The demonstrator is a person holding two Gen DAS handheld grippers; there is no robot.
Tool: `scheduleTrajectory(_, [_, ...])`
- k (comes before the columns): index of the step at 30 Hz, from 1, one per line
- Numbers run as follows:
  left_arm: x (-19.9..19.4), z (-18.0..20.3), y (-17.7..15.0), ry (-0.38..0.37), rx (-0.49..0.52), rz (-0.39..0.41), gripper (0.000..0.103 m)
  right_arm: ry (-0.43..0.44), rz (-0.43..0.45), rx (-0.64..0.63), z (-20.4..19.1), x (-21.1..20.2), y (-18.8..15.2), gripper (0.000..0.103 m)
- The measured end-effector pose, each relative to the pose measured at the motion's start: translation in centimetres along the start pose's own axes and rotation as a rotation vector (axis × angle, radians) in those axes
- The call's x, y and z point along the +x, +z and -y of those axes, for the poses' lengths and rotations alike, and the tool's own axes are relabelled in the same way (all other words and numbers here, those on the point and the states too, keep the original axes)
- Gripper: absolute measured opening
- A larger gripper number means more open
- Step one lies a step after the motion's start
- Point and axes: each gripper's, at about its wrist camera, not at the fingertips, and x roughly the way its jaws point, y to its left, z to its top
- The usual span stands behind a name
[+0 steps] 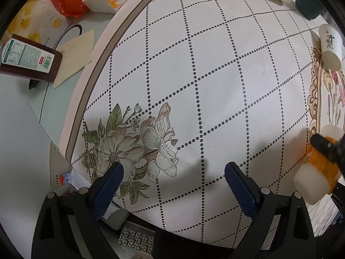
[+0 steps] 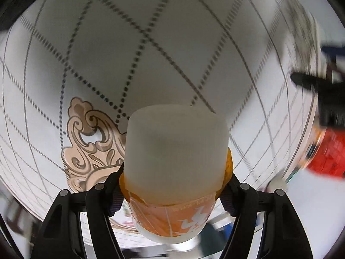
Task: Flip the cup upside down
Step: 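Lift the cup with the right gripper and turn it upside down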
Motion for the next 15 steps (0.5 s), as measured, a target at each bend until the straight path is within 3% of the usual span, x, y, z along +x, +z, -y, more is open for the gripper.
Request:
scheduleTrajectory(12, [-1.9, 3.4, 0.5, 0.016, 0.060, 0.028, 0.096, 0.328, -0.021, 0.639, 7.0, 2.7, -4.2, 0.074])
scheduleTrajectory(15, [-2.3, 4.1, 0.2, 0.015, 0.075, 0.034, 0.096, 0.408, -0.025, 0.784, 5.5, 3.7, -6.4, 0.074])
